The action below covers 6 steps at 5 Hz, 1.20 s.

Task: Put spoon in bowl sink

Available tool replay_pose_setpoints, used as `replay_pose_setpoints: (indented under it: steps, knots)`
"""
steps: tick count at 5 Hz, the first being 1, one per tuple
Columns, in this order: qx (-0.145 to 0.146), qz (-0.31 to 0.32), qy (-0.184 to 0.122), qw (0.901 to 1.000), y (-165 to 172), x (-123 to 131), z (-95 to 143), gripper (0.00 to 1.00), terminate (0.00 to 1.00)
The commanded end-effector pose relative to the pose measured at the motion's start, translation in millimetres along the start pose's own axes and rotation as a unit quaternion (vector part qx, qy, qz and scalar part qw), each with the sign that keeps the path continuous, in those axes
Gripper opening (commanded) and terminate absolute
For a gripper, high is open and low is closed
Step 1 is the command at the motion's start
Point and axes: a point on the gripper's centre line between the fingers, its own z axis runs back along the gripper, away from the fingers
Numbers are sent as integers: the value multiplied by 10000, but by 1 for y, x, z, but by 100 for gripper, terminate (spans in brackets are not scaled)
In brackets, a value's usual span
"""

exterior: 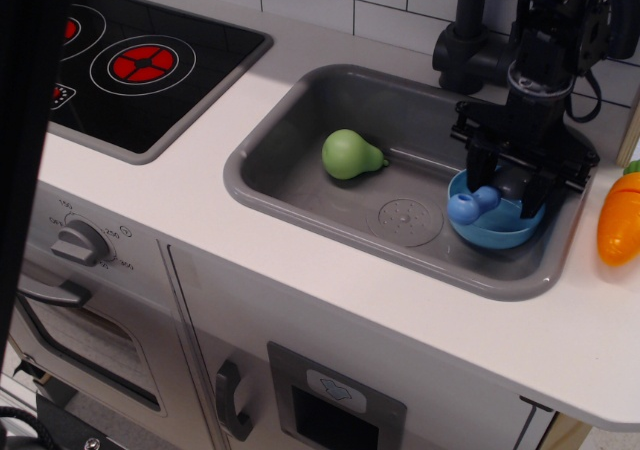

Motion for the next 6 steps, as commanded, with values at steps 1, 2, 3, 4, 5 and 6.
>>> replay_pose_setpoints:
  steps: [1, 2, 3, 4, 5, 6]
  knots:
    - [-242, 445, -427, 9978, 2, 10, 21, 100, 0]
    - [-481, 663, -570, 9950, 5, 13, 30, 100, 0]
    - [-615, 1074, -826, 9889, 10, 20, 49, 100, 0]
    - [-746, 1168, -1113, 9841, 14, 18, 83, 100, 0]
    - [-554, 1203, -1147, 9845, 19, 17, 100, 100, 0]
    - [-554, 1203, -1147, 9845, 19, 17, 100, 100, 0]
